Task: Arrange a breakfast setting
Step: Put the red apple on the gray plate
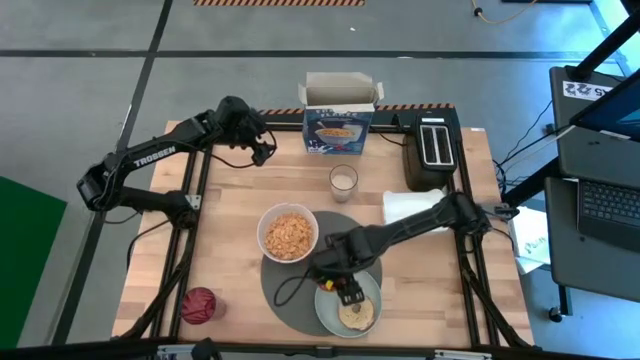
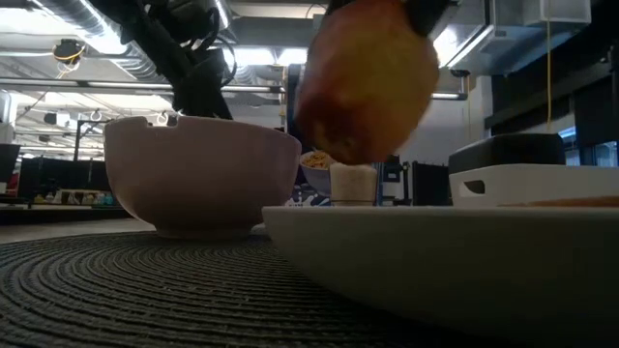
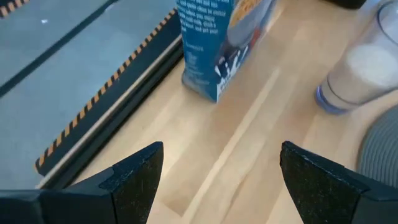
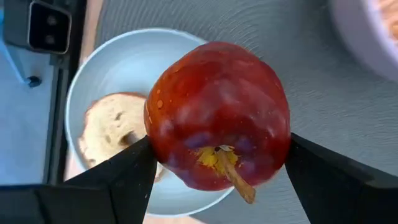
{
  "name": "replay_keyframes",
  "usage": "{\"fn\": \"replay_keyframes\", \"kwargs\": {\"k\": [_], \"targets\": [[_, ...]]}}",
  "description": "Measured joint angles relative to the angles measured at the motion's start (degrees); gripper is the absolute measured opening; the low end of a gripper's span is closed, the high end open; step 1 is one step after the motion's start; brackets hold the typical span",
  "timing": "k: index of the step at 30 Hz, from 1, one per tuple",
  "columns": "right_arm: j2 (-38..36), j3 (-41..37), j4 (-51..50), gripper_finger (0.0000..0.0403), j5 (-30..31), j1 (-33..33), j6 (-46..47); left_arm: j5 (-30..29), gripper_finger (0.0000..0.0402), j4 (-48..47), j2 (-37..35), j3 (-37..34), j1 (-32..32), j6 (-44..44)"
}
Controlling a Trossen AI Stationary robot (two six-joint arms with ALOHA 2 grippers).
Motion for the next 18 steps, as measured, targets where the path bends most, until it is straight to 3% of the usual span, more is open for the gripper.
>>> {"fn": "replay_keyframes", "kwargs": {"k": [6, 18], "targets": [[2.16, 0.92, -5.02, 0.0316, -1.36, 1.56, 3.05, -0.02, 0.0309, -2.07, 0.00, 0.00, -0.01, 0.11], [3.58, 0.97, -4.94, 0.0318, -0.65, 2.14, 5.35, -0.02, 0.0309, -2.38, 0.00, 0.00, -0.01, 0.15]]}}
